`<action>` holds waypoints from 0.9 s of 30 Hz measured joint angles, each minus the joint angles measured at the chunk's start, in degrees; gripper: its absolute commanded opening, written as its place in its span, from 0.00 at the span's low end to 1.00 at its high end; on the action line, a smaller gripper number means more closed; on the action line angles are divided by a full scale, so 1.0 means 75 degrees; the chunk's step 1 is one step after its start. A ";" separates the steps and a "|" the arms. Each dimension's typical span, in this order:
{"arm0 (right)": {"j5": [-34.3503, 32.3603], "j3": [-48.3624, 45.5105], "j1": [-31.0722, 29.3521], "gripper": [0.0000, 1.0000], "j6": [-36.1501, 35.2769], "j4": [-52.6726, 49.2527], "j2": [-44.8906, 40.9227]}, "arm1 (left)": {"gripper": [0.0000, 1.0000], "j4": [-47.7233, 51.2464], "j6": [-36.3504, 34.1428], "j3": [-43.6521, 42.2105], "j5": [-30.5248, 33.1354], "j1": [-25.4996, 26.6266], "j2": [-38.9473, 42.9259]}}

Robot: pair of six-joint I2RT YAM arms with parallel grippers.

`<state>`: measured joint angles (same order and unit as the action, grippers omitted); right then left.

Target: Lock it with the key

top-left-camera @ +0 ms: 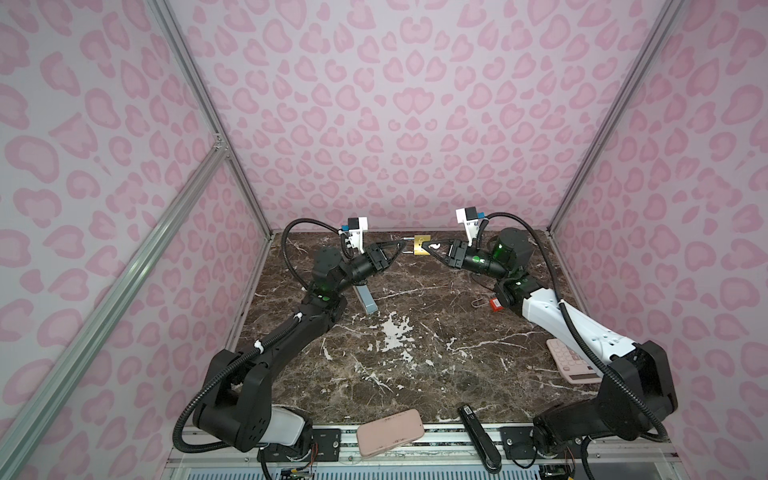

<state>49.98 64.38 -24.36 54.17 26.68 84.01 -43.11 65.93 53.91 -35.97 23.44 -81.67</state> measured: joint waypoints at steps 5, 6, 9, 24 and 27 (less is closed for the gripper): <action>0.0003 0.0000 0.0015 0.00 0.0000 0.0000 0.0000 | 0.23 -0.0012 0.0000 -0.0061 0.0038 -0.0061 0.0108; 0.0003 0.0000 0.0015 0.00 0.0000 0.0000 0.0000 | 0.22 -0.0006 0.0003 -0.0061 0.0052 -0.0070 0.0108; 0.0006 0.0000 0.0015 0.00 0.0000 0.0000 0.0000 | 0.20 -0.0006 0.0003 -0.0061 0.0055 -0.0079 0.0108; 0.0143 0.0157 0.0020 0.00 0.0367 0.0073 0.0201 | 0.04 -0.0041 0.0050 -0.0064 0.0111 -0.0096 0.0108; 0.0338 0.0262 0.0017 0.00 0.0921 0.0417 0.0423 | 0.04 -0.0166 -0.0035 -0.0178 0.0216 -0.0111 0.0198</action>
<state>52.51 66.35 -24.23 61.08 29.80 87.18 -44.36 65.67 52.58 -34.35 22.61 -80.18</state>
